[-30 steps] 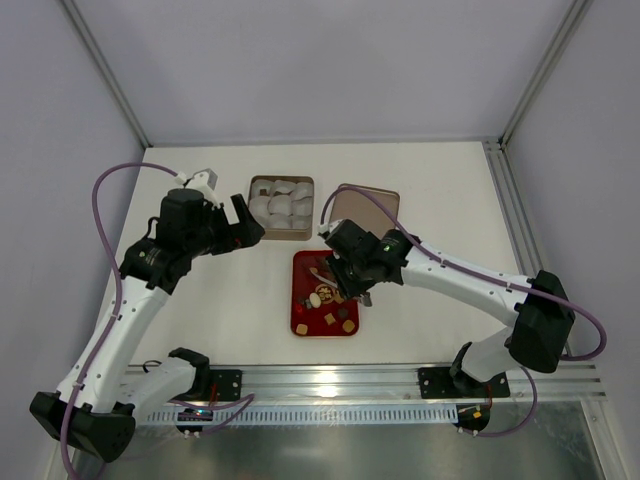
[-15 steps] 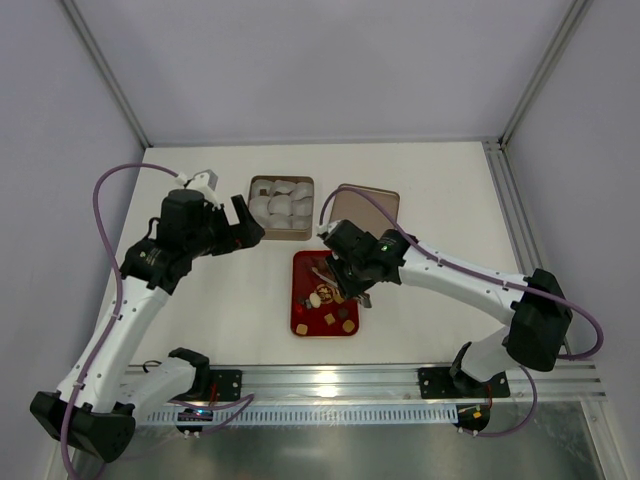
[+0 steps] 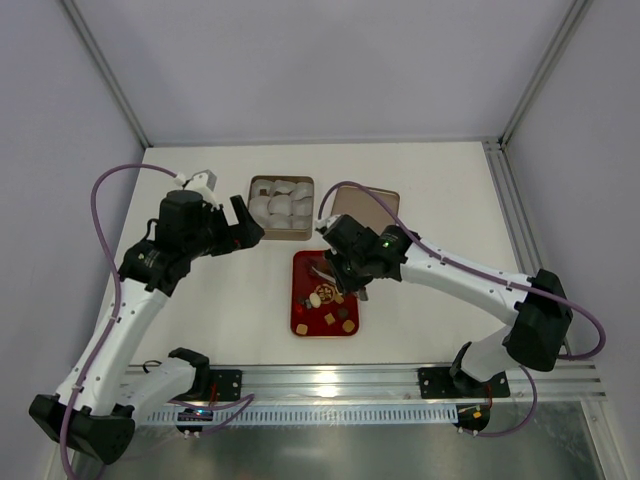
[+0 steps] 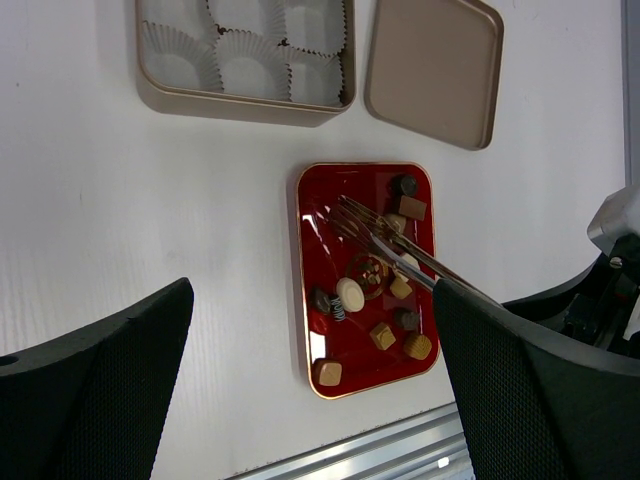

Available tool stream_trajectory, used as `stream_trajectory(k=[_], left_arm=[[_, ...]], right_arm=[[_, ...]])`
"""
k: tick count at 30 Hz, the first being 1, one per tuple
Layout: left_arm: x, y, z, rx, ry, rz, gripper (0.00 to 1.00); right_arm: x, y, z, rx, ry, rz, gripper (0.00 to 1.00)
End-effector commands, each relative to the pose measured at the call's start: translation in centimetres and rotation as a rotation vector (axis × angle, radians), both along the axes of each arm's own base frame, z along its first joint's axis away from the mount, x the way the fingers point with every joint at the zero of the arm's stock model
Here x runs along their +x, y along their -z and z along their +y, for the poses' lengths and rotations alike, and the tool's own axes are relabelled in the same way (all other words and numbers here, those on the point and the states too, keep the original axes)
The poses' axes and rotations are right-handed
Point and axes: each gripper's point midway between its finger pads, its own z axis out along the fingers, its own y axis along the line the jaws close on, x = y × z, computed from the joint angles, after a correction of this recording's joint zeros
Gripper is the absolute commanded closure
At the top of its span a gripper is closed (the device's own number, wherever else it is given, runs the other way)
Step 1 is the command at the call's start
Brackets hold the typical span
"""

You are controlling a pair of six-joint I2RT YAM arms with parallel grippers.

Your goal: Pack the chocolate

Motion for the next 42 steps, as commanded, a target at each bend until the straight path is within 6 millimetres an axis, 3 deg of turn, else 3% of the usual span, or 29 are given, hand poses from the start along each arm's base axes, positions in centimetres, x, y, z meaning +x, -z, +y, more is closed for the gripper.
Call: stream_trajectory(k=[1,42], left_arm=[[0.2,-1.1,0.1,-0.012,-0.006,-0.051,0.0],[0.1,-0.7,0.1,-0.007,-0.002,-0.04,0.0]], right_arm=[[0.9,-3.3,0.2,0.072,0.007,-0.066,0.68],[1.4,-4.6,0.8,0.124,0.013,-0.055,0.69]])
